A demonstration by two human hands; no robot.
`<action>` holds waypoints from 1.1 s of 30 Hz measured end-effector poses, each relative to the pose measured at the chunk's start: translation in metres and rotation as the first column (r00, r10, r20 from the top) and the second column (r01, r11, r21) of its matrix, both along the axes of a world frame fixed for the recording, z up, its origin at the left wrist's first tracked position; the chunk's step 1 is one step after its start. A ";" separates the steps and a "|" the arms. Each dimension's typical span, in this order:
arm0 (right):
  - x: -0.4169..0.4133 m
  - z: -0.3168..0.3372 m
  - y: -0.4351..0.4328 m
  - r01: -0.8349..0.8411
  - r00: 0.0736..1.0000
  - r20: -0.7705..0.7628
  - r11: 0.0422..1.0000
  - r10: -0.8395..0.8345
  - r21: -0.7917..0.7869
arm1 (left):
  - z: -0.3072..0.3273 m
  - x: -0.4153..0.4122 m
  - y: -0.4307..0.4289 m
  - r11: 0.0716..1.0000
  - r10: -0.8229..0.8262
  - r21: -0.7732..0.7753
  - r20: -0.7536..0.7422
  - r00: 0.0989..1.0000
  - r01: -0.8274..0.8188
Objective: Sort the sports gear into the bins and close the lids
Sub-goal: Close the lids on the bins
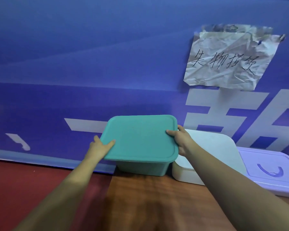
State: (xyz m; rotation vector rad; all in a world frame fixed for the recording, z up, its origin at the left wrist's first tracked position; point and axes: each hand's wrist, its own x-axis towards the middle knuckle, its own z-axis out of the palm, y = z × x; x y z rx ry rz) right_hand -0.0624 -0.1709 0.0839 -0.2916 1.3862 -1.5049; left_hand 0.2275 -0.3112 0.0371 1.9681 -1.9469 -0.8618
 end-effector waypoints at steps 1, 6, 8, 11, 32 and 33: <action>-0.001 -0.004 -0.003 -0.010 1.000 0.019 1.000 0.010 0.008 | -0.007 0.001 -0.008 0.999 -0.039 0.014 -0.037 0.999 0.040; -0.005 -0.041 -0.028 0.146 0.911 -0.411 0.955 -0.029 0.257 | -0.031 -0.013 -0.032 0.996 -0.067 -0.070 -0.148 0.987 0.058; -0.007 -0.057 -0.036 0.219 0.775 -0.630 0.917 0.044 0.332 | -0.040 -0.023 -0.039 0.994 -0.080 -0.083 -0.160 0.984 0.067; -0.010 -0.082 -0.049 0.249 0.641 -0.745 0.867 0.186 0.431 | -0.059 -0.037 -0.050 0.993 -0.099 -0.081 -0.169 0.981 0.087; 0.010 -0.166 -0.076 0.326 0.146 -0.857 0.794 0.495 0.514 | -0.116 -0.046 -0.078 0.966 -0.211 -0.162 -0.036 0.977 0.203; 0.009 -0.166 -0.076 0.330 0.128 -0.862 0.799 0.490 0.503 | -0.116 -0.047 -0.078 0.965 -0.213 -0.164 -0.043 0.976 0.203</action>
